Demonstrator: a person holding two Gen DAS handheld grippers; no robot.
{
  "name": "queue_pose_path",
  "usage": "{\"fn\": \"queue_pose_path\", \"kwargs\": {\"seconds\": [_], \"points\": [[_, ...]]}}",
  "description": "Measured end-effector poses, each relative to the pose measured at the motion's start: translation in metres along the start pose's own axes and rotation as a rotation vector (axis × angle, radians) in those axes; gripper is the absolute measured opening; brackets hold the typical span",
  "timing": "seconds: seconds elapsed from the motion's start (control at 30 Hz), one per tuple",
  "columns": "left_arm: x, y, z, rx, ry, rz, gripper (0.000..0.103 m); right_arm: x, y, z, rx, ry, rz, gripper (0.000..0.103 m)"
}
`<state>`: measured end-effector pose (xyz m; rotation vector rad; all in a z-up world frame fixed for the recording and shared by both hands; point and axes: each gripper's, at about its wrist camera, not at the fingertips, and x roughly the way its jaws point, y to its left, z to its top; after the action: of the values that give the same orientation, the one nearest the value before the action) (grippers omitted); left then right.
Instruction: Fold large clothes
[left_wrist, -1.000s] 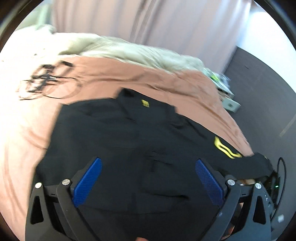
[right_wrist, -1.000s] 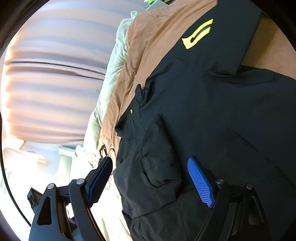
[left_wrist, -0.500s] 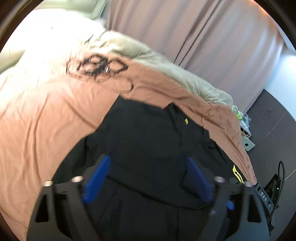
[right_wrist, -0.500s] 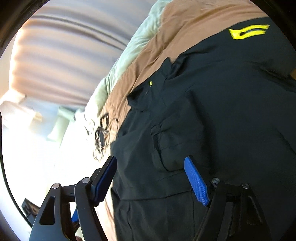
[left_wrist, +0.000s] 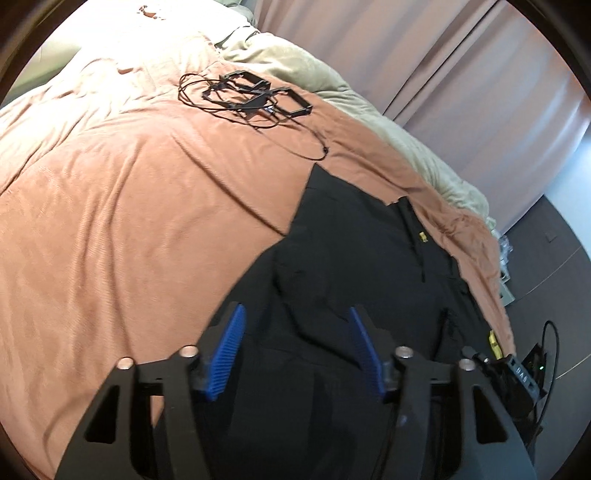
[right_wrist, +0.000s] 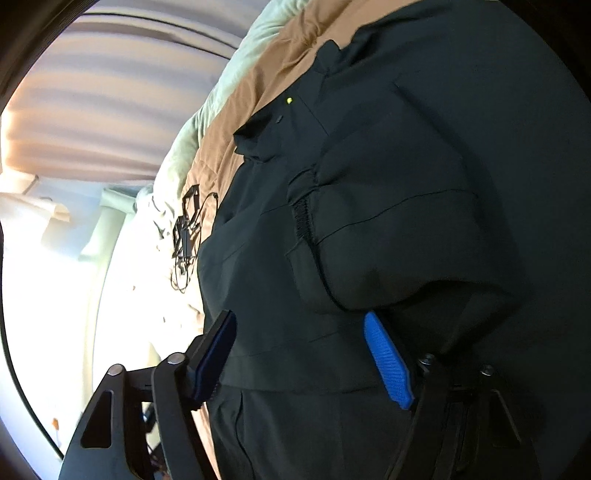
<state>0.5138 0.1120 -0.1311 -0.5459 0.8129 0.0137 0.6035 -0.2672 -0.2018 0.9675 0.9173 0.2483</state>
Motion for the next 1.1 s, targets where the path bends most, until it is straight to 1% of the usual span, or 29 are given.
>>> {"fn": "queue_pose_path", "kwargs": {"seconds": [0.07,0.1,0.17,0.2,0.23,0.27,0.3,0.33,0.4,0.5,0.67,0.7,0.8,0.87,0.9,0.93,1.0,1.1], "points": [[0.003,0.006,0.000,0.005,0.006,0.003,0.057,0.001,-0.003,0.002,0.016,-0.015,0.008,0.067],[0.006,0.009,0.000,0.007,0.014,0.011,0.056,0.003,-0.004,0.003,0.019,-0.017,0.012,0.067],[0.012,0.014,0.000,0.007,0.031,0.024,0.053,0.005,-0.004,0.004,0.019,-0.023,0.010,0.063],[0.015,0.016,-0.001,0.009,0.040,0.028,0.053,0.007,-0.005,0.005,0.020,-0.026,0.002,0.057],[0.020,0.019,-0.001,0.012,0.053,0.043,0.053,0.009,-0.007,0.006,0.024,-0.030,-0.007,0.048],[0.022,0.021,-0.001,0.016,0.058,0.057,0.053,0.011,-0.008,0.008,0.022,-0.032,-0.022,0.041],[0.025,0.022,-0.001,0.020,0.063,0.071,0.053,0.012,-0.008,0.010,0.014,-0.034,-0.037,0.025],[0.028,0.023,-0.002,0.026,0.069,0.086,0.053,0.014,-0.009,0.012,0.005,-0.035,-0.039,0.019],[0.030,0.023,-0.003,0.038,0.074,0.100,0.053,0.007,-0.011,0.016,0.009,-0.060,0.028,0.012],[0.033,0.022,-0.004,0.051,0.074,0.118,0.053,-0.019,-0.012,0.023,0.011,-0.149,0.091,0.011],[0.033,0.015,-0.003,0.063,0.057,0.123,0.053,-0.068,-0.032,0.037,0.087,-0.301,0.171,0.011],[0.032,0.013,-0.003,0.070,0.053,0.124,0.053,-0.077,-0.038,0.039,0.109,-0.328,0.178,0.011],[0.030,0.004,-0.002,0.089,0.046,0.118,0.053,-0.105,-0.061,0.046,0.180,-0.389,0.155,0.020],[0.027,-0.002,-0.001,0.093,0.041,0.114,0.053,-0.118,-0.072,0.047,0.225,-0.409,0.162,0.037],[0.025,-0.006,0.000,0.096,0.036,0.110,0.053,-0.122,-0.076,0.046,0.246,-0.403,0.158,0.058],[0.021,-0.010,0.000,0.100,0.027,0.103,0.053,-0.126,-0.079,0.045,0.259,-0.403,0.147,0.069],[0.018,-0.016,0.000,0.105,0.022,0.090,0.053,-0.136,-0.081,0.042,0.258,-0.408,0.124,0.070],[0.013,-0.028,-0.005,0.127,0.023,0.068,0.053,-0.143,-0.083,0.037,0.278,-0.372,0.067,0.070]]}}
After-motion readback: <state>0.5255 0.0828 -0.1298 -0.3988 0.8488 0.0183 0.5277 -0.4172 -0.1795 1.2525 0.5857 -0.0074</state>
